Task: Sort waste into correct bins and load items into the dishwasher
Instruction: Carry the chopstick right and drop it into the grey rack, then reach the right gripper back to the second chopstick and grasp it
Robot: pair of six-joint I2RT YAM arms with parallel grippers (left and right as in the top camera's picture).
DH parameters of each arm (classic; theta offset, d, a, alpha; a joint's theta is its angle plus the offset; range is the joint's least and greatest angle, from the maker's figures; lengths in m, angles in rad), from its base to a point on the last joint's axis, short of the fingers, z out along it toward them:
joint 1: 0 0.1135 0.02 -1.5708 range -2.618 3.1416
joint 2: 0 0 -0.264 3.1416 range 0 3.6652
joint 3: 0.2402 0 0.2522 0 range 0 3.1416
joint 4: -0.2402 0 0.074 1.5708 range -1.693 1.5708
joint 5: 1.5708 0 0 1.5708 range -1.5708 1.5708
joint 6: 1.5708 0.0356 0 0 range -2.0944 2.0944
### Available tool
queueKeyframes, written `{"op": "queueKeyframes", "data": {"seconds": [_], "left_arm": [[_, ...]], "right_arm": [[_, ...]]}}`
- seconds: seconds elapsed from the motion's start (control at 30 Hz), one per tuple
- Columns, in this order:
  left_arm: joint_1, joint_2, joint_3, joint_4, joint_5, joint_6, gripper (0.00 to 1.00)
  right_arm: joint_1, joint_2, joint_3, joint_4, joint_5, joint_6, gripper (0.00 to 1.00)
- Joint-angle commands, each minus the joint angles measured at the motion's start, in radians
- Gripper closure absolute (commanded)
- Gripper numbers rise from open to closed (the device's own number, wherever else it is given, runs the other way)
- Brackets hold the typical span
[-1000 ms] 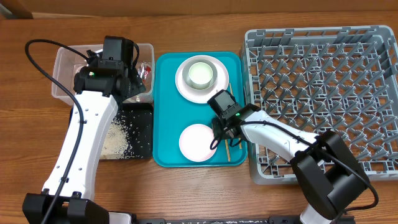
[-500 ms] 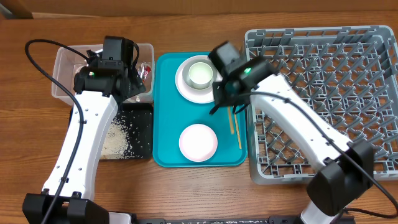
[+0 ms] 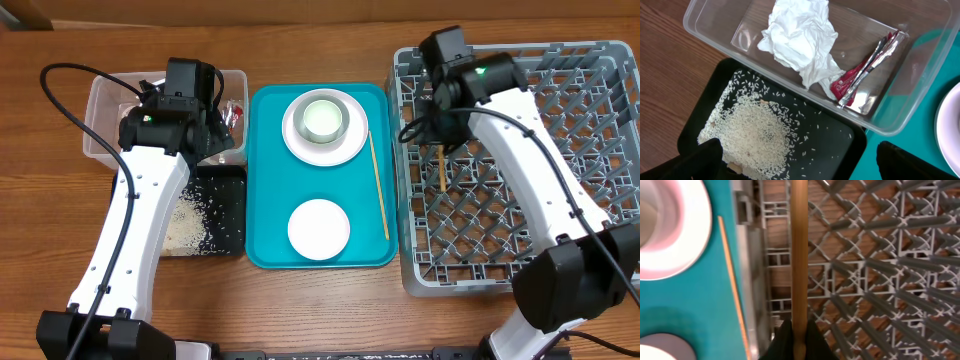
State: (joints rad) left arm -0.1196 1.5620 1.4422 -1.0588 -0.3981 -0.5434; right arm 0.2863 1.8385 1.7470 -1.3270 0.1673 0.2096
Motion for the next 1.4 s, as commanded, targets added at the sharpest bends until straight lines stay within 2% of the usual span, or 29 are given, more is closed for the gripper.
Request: {"op": "queueKeyframes", "data": {"seconds": [0.0,0.4,0.43,0.5,0.63,0.73,0.83,1.27,1.37], "left_arm": [[0.002,-0.005,0.012,0.001,-0.019,0.013,0.00],[0.002,-0.005,0.012,0.000,-0.019,0.013,0.00],[0.002,-0.005,0.012,0.000,-0.019,0.013,0.00],[0.002,-0.005,0.012,0.000,-0.019,0.013,0.00],[0.002,-0.005,0.012,0.000,-0.019,0.013,0.00],[0.002,-0.005,0.012,0.000,-0.019,0.013,0.00],[0.002,-0.005,0.012,0.000,-0.019,0.013,0.00],[0.002,-0.005,0.012,0.000,-0.019,0.013,0.00],[0.002,-0.005,0.012,0.000,-0.019,0.013,0.00]], "right_arm": [[-0.030,-0.010,-0.043,0.006,0.012,-0.036,0.95],[-0.051,-0.010,-0.145,0.050,0.016,-0.084,0.93],[-0.052,-0.010,-0.148,0.051,0.016,-0.084,0.90],[-0.052,-0.010,-0.157,0.050,0.016,-0.084,0.74],[-0.052,-0.010,-0.174,0.046,0.016,-0.084,0.51],[-0.052,-0.010,-0.177,0.042,0.015,-0.080,0.44],[-0.052,-0.010,-0.177,0.049,-0.032,-0.076,0.44],[-0.044,-0.010,-0.177,0.129,-0.641,-0.076,0.43],[-0.018,-0.010,-0.177,0.129,-0.716,-0.076,0.43]]}}
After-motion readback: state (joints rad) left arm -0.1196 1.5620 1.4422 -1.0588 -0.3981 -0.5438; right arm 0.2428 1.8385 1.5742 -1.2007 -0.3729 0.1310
